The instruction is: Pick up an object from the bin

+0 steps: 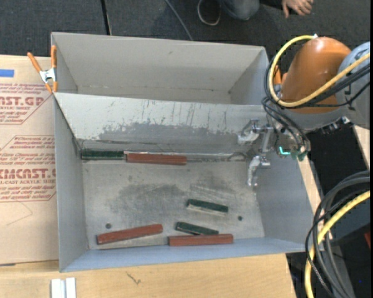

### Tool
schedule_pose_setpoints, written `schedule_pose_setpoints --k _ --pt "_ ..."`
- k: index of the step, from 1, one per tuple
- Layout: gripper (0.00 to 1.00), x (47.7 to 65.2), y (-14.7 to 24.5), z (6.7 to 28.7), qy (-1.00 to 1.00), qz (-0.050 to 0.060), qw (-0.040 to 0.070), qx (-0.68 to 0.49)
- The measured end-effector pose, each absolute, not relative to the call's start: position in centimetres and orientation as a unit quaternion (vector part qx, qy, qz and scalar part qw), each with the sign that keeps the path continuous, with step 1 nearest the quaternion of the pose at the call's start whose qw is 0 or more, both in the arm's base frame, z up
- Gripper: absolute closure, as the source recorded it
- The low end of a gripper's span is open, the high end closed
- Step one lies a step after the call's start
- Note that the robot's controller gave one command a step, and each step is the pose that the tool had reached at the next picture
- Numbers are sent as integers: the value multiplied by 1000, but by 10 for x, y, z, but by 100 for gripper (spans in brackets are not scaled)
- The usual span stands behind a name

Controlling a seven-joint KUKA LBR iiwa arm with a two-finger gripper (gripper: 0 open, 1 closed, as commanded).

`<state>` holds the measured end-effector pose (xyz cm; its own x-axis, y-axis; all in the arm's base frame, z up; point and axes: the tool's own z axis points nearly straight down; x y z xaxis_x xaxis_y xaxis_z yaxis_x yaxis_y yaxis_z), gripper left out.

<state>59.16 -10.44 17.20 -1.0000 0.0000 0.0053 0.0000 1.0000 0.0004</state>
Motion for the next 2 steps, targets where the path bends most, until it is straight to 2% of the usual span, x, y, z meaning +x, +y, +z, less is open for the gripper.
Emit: schedule_pose_setpoints --k 1,2 --pt "0 594 -104 177 -1000 0 -1 0" --pt "0 574 -92 144 -999 1 -3 46"
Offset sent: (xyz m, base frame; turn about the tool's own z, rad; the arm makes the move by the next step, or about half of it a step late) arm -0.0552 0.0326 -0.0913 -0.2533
